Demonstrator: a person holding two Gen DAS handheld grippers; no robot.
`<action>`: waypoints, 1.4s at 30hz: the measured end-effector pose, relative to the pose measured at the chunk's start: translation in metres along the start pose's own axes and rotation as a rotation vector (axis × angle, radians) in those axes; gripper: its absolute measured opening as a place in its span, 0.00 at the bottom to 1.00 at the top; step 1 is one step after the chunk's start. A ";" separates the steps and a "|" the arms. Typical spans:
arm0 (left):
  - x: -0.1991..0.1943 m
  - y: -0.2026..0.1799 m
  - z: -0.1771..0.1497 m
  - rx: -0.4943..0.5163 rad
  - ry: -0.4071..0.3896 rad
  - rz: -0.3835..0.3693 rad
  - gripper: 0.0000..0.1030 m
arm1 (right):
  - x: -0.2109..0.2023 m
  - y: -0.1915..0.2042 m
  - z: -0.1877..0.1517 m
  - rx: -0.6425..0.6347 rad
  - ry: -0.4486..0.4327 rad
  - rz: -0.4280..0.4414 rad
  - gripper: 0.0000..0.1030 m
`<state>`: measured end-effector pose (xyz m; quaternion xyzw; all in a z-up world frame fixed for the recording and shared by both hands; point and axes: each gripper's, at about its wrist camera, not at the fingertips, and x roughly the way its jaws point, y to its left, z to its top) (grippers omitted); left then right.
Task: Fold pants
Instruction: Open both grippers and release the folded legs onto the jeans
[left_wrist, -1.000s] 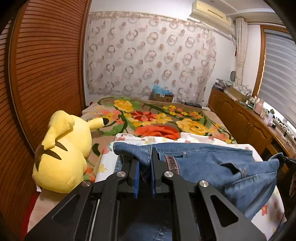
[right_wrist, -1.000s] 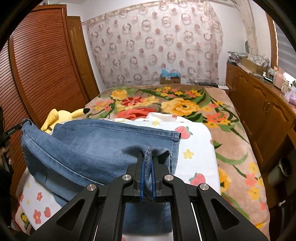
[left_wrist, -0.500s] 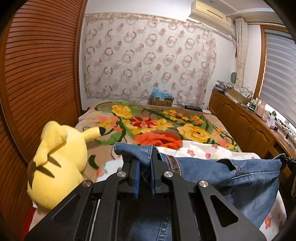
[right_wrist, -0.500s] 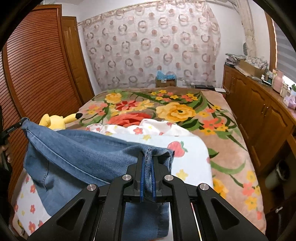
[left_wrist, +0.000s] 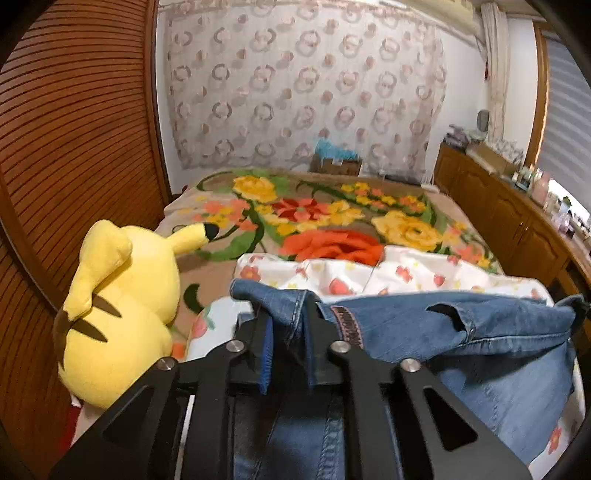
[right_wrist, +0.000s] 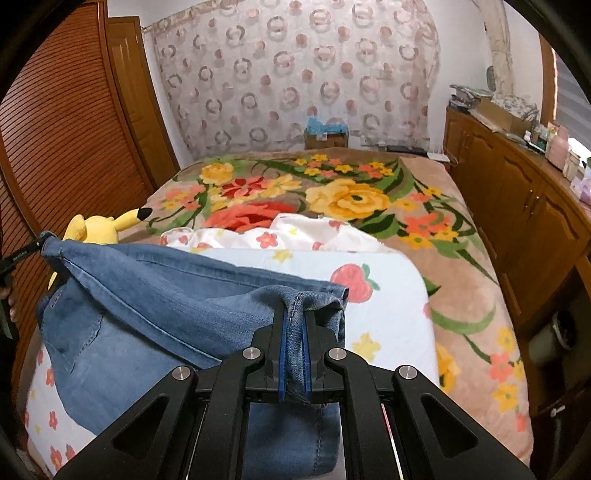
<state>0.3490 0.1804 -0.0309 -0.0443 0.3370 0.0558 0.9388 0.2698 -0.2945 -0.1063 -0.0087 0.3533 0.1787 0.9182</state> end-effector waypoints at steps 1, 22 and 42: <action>-0.001 0.000 -0.002 0.004 0.002 0.004 0.26 | -0.001 0.001 0.000 -0.001 0.003 -0.006 0.07; -0.034 -0.045 -0.056 0.088 0.062 -0.184 0.80 | -0.005 0.006 0.005 -0.059 0.015 0.004 0.41; -0.048 -0.076 -0.091 0.103 0.112 -0.226 0.80 | 0.077 -0.025 0.062 -0.024 0.113 -0.115 0.41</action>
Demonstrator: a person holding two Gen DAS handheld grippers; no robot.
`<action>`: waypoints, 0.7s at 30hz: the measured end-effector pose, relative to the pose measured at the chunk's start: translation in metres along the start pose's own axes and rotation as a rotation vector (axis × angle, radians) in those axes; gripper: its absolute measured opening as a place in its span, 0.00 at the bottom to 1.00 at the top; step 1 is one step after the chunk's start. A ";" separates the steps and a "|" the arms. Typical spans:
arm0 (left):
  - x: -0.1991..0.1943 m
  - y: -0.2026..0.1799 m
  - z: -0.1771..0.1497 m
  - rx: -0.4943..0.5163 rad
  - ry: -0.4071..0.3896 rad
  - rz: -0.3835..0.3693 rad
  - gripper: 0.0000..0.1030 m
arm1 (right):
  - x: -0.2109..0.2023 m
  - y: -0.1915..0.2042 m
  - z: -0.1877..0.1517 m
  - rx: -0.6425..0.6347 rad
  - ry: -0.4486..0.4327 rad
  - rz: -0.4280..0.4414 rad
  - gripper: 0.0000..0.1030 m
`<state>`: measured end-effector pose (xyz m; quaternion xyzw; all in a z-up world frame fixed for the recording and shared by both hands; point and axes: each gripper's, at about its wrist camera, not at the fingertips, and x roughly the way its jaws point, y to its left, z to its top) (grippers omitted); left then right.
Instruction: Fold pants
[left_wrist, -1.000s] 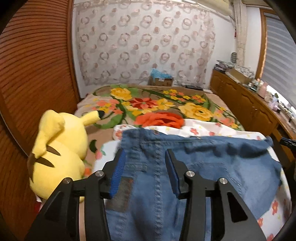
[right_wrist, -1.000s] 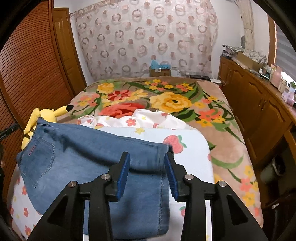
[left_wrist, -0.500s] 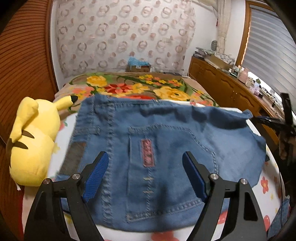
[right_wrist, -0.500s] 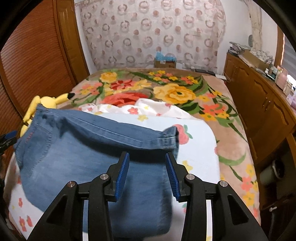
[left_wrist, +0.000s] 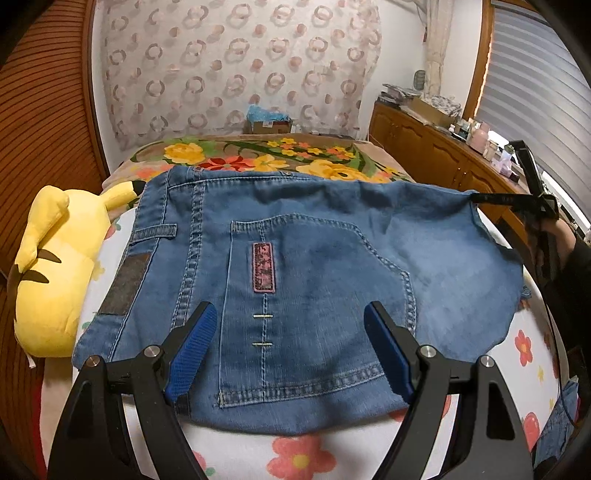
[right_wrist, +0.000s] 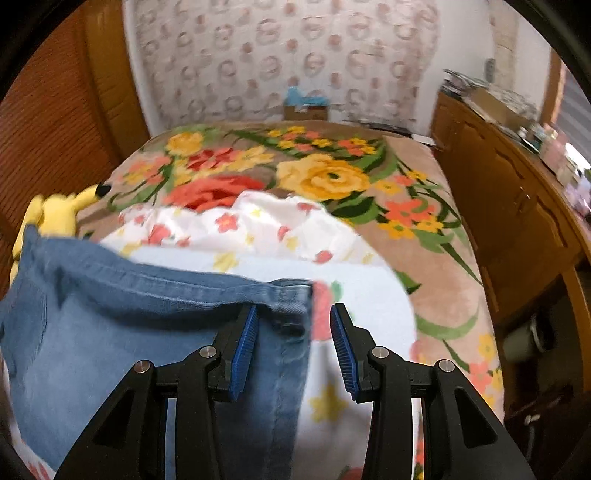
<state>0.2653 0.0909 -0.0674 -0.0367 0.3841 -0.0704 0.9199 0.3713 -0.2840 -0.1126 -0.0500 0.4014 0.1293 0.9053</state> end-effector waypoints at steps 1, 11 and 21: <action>-0.001 0.000 -0.001 -0.001 -0.001 -0.001 0.80 | -0.001 -0.002 -0.001 0.011 0.001 -0.008 0.41; -0.014 -0.014 -0.008 0.014 -0.015 -0.018 0.80 | -0.065 0.003 -0.060 0.015 -0.032 0.091 0.41; -0.021 -0.012 -0.018 0.007 -0.013 0.008 0.80 | -0.108 0.012 -0.141 0.008 0.022 0.138 0.41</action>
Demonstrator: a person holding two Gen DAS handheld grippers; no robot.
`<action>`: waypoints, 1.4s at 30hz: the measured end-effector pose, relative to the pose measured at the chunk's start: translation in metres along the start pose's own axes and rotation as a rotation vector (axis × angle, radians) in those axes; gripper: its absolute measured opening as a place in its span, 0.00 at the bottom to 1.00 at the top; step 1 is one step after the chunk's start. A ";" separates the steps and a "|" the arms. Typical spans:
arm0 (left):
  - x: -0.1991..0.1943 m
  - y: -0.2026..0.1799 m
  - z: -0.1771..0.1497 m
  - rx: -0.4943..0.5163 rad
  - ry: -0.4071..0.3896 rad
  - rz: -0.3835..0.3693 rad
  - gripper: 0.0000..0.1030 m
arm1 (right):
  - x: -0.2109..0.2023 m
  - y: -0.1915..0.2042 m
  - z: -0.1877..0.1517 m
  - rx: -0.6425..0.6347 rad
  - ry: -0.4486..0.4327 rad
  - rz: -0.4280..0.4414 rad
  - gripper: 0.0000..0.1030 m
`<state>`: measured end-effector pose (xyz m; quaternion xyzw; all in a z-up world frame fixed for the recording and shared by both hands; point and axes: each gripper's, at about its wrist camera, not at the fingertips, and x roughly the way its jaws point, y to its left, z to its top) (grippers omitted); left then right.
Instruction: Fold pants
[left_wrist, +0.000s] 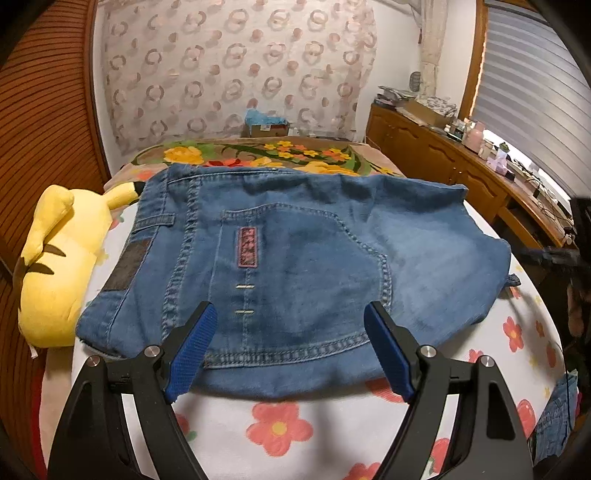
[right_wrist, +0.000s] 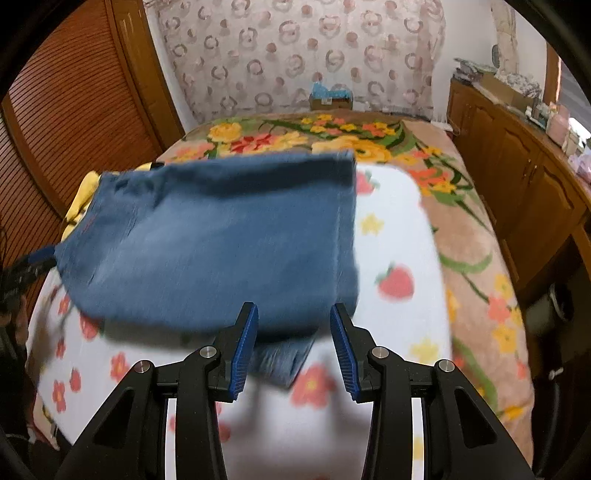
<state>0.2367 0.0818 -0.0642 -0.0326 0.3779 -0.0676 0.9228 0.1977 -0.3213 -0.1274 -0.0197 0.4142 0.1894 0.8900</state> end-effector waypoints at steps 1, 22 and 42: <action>-0.001 0.001 -0.001 -0.003 0.001 0.006 0.80 | 0.001 0.001 -0.005 0.005 0.010 -0.003 0.41; -0.022 0.088 -0.014 -0.142 -0.027 0.226 0.80 | 0.015 0.011 -0.025 0.027 0.035 -0.001 0.24; 0.016 0.131 -0.023 -0.248 0.079 0.274 0.47 | 0.012 0.004 -0.024 0.088 -0.006 -0.001 0.29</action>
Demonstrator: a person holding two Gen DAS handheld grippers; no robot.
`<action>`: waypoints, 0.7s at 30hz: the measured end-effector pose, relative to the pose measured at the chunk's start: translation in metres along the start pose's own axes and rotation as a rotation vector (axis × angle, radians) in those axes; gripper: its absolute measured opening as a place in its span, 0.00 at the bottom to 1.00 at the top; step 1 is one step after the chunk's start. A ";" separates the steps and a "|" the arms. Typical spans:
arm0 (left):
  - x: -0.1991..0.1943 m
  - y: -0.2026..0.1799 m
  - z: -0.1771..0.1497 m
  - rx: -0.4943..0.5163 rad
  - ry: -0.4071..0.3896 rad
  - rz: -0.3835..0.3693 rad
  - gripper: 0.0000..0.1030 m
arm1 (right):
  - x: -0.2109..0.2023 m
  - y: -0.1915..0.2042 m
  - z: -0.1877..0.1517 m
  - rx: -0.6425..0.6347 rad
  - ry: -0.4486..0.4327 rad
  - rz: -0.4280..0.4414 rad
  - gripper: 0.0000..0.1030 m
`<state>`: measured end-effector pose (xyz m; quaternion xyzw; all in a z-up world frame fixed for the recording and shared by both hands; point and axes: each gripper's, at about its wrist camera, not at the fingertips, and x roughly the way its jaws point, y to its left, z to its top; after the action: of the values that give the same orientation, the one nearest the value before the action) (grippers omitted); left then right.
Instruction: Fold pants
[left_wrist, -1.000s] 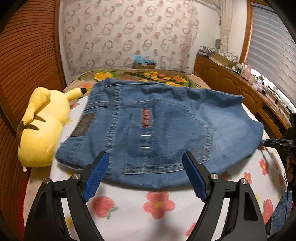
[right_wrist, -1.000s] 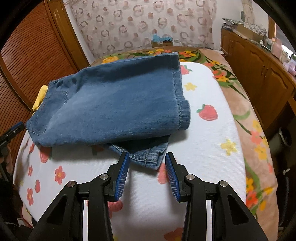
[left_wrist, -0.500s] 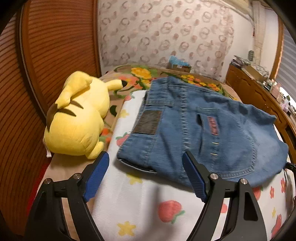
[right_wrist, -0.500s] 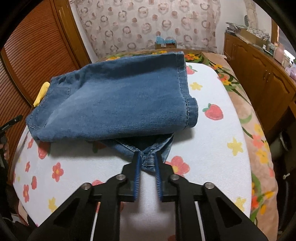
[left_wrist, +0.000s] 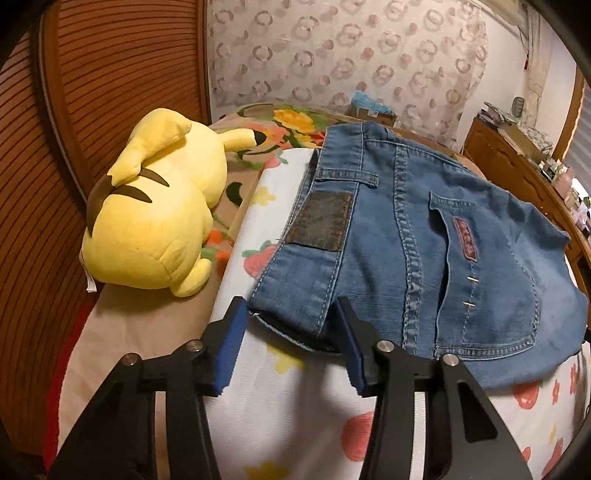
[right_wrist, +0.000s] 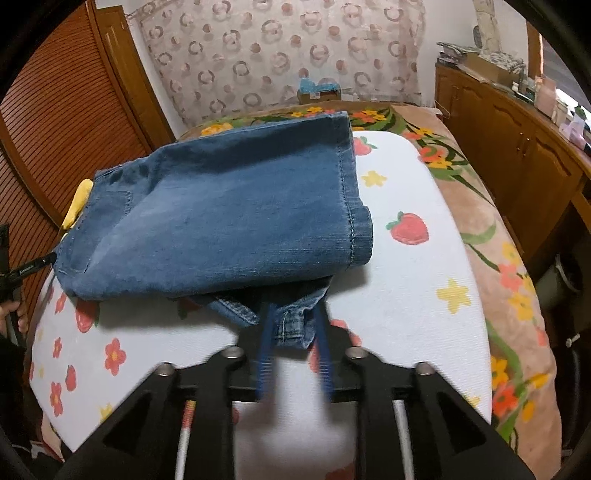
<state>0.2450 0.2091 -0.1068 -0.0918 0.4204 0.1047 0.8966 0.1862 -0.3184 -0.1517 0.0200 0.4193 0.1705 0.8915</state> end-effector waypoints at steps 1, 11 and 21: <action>0.000 0.000 0.000 0.001 0.001 0.003 0.47 | 0.002 0.000 0.000 0.002 0.006 0.001 0.30; 0.010 0.009 0.000 -0.033 0.034 -0.013 0.56 | 0.010 0.011 0.000 -0.040 0.038 -0.036 0.31; 0.005 -0.004 0.000 0.032 0.017 -0.030 0.22 | 0.004 0.012 0.000 -0.078 0.010 0.037 0.08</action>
<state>0.2495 0.2056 -0.1106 -0.0847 0.4284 0.0840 0.8957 0.1850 -0.3063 -0.1523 -0.0076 0.4163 0.2032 0.8862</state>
